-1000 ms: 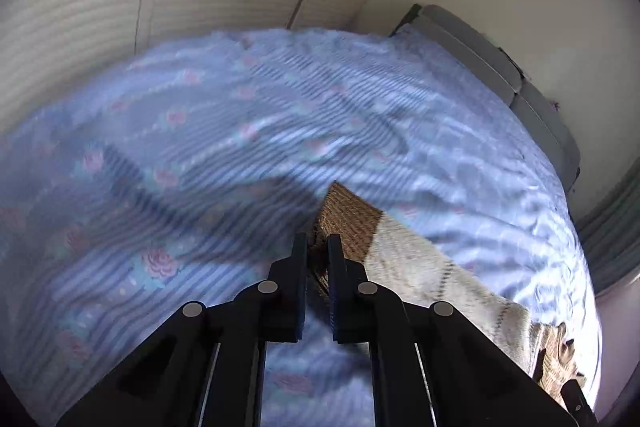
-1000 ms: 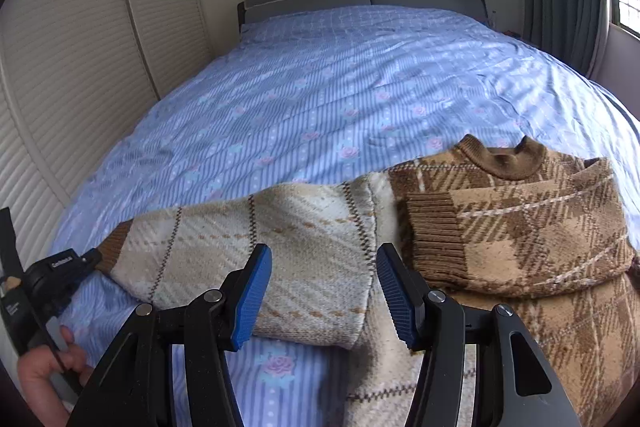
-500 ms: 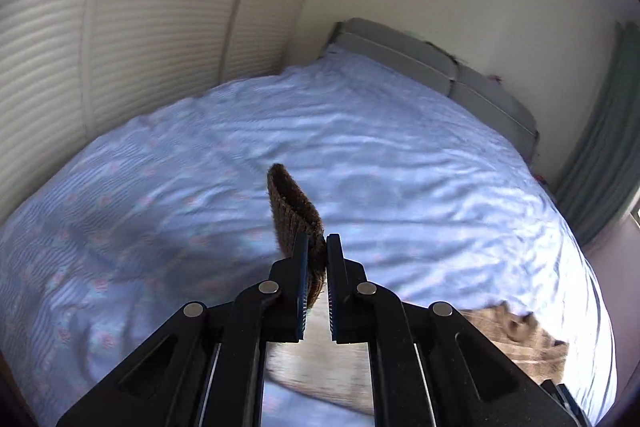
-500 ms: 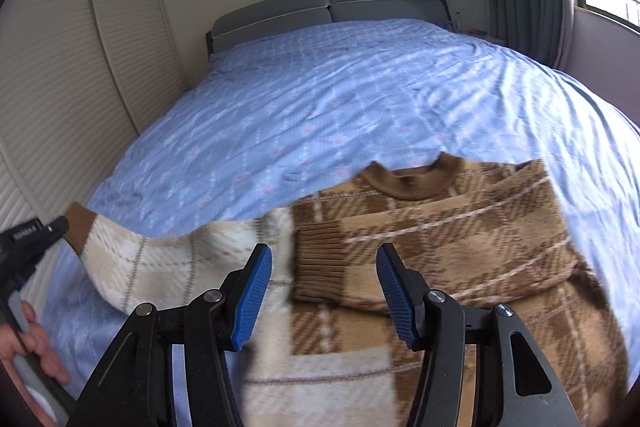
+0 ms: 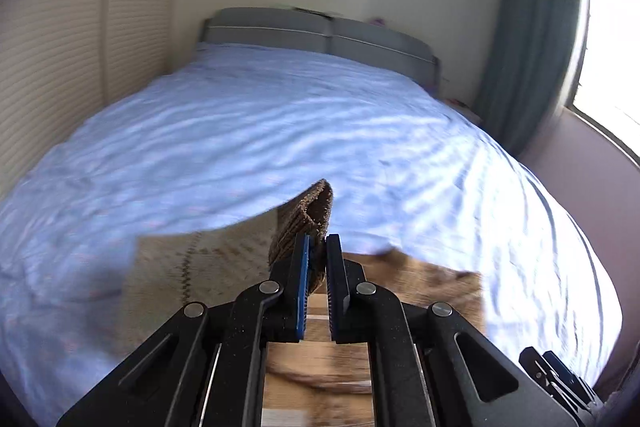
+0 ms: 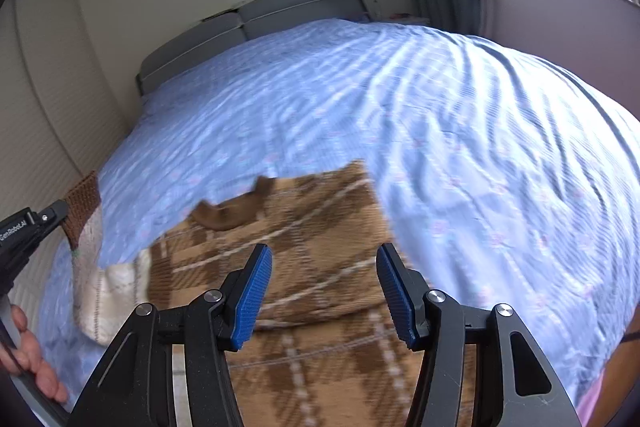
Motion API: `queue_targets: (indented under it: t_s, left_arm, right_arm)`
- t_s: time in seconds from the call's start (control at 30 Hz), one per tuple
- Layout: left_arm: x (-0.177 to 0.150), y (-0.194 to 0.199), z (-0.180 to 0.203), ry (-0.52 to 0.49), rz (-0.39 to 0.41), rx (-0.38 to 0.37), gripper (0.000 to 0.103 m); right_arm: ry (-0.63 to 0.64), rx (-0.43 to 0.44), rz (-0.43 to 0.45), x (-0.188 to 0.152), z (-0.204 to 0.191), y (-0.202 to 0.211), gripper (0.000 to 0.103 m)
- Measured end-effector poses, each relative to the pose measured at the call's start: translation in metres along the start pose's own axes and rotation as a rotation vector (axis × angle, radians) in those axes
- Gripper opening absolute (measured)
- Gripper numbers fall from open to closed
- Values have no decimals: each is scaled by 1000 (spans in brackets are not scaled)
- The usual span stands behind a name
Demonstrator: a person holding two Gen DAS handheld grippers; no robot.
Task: Fold small clothes
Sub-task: 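Lift the cream sleeve and fold it across the body, then open the left gripper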
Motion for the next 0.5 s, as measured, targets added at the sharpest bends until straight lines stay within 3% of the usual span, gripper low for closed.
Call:
queue_targets:
  t_s: [0.27, 0.5]
  left_arm:
    - [-47, -46, 112, -123, -89, -110, 10]
    - [-81, -66, 144, -159, -171, -124, 10]
  right_arm:
    - [-119, -69, -24, 6, 86, -6, 56]
    - [-180, -97, -38, -2, 132, -9, 56]
Point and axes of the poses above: each gripper's, at about its wrist camera, not at the fingertips, and y roughly against the way its jaws point, z to its right, x to its top, the point moved 1 cm from there along -y, roughly the way its jaws point, and after that the axes turned 5 degrees about z, right-handed, at the moved point
